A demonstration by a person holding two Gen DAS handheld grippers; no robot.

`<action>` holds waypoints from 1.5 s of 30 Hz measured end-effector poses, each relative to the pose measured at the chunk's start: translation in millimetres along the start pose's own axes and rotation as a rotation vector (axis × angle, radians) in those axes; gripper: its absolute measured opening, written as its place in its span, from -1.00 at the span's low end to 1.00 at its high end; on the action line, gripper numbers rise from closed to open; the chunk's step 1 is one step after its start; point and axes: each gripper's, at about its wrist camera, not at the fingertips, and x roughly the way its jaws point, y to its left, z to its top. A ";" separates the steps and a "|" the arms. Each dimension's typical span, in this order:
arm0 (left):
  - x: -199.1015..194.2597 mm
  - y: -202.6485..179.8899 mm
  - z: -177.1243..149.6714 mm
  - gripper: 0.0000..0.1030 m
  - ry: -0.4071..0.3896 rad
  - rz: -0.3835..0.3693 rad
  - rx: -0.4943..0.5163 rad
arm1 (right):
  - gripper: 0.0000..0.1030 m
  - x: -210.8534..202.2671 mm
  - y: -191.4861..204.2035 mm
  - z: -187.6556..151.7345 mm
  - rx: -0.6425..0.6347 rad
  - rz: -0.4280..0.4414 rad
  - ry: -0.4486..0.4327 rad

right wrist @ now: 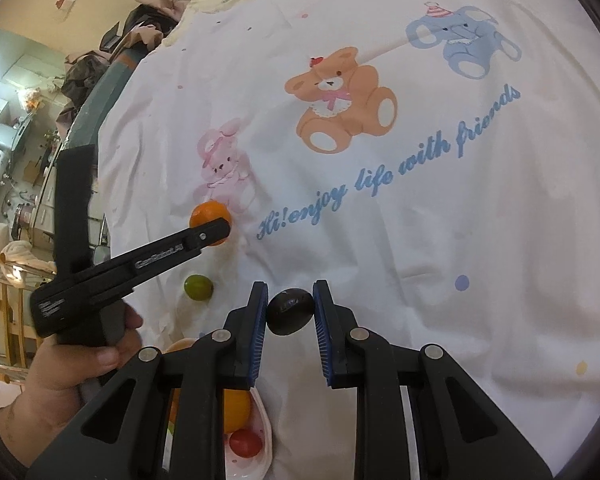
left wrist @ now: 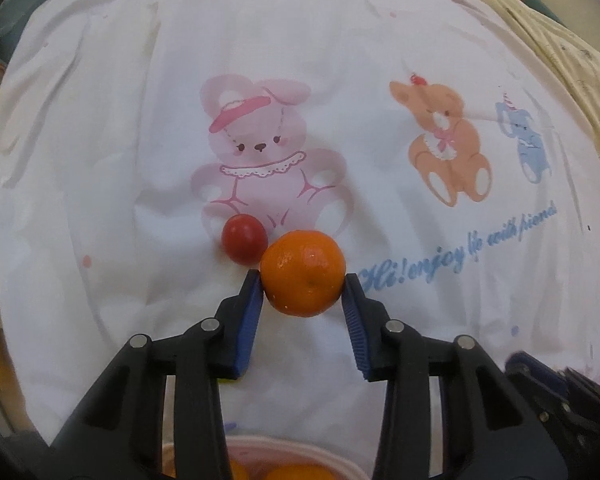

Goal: Organize fruits
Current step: 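Lower the mandarin and dark plum onto the plate and open both grippers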

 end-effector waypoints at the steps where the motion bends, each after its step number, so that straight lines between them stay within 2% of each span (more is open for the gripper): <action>1: -5.0 0.4 -1.9 -0.31 -0.003 0.000 0.002 | -0.53 0.1 1.4 -0.1 -0.004 0.004 0.000; 13: -70.1 30.2 -38.7 -0.30 -0.068 -0.051 0.046 | -0.53 -5.0 21.5 -19.2 -0.062 0.031 0.004; 17: -91.8 51.4 -68.3 -0.30 -0.097 -0.054 0.073 | -0.53 -9.6 29.4 -41.0 -0.086 0.048 0.011; 22: -102.4 76.6 -100.5 -0.30 -0.074 -0.075 0.054 | -0.53 -13.3 40.0 -60.8 -0.117 0.058 0.009; 31: -110.8 96.4 -150.5 -0.30 -0.071 -0.079 0.059 | -0.53 -9.3 59.9 -96.9 -0.149 0.087 0.035; 38: -94.1 100.1 -181.0 -0.29 -0.031 -0.073 0.064 | -0.52 7.2 67.5 -122.5 -0.138 0.099 0.110; 41: -83.5 106.1 -191.4 -0.29 0.017 -0.114 0.036 | -0.52 16.4 68.3 -130.7 -0.122 0.107 0.151; 45: -77.2 109.1 -200.9 -0.29 0.040 -0.115 0.023 | -0.52 30.0 73.7 -140.1 -0.141 0.090 0.213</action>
